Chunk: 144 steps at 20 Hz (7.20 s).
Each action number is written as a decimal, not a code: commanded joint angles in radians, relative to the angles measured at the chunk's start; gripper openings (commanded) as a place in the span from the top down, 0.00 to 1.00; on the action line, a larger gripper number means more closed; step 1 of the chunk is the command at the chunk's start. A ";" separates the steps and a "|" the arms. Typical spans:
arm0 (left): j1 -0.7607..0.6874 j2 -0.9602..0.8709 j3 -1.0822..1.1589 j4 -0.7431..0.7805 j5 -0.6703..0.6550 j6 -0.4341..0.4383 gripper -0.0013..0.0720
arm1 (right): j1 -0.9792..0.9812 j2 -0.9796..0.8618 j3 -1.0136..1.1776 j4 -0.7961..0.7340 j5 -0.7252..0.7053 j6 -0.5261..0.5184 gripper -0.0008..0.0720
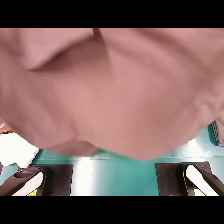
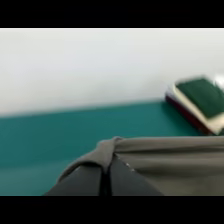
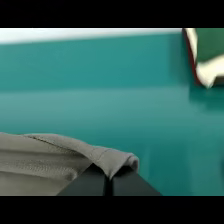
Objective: Fold the shirts.
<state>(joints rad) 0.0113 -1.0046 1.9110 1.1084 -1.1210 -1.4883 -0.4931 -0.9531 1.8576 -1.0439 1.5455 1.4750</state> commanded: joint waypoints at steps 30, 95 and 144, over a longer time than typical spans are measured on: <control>-0.005 -0.625 -0.493 -0.039 -0.122 0.040 0.34 | 0.289 -0.506 -0.517 -0.225 -0.259 -0.002 0.55; -0.123 0.106 -1.028 0.120 -0.048 -0.022 0.95 | 0.301 -0.135 -0.803 -0.315 -0.106 0.027 0.97; -0.571 -0.854 -0.354 -0.208 0.318 -0.086 0.95 | 0.584 -0.291 -0.340 0.346 -0.228 -0.152 0.97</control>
<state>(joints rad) -0.5552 -1.8423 1.5478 0.9157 -0.8310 -1.5726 0.0040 -1.2514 1.4815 -0.7074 1.3506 1.2854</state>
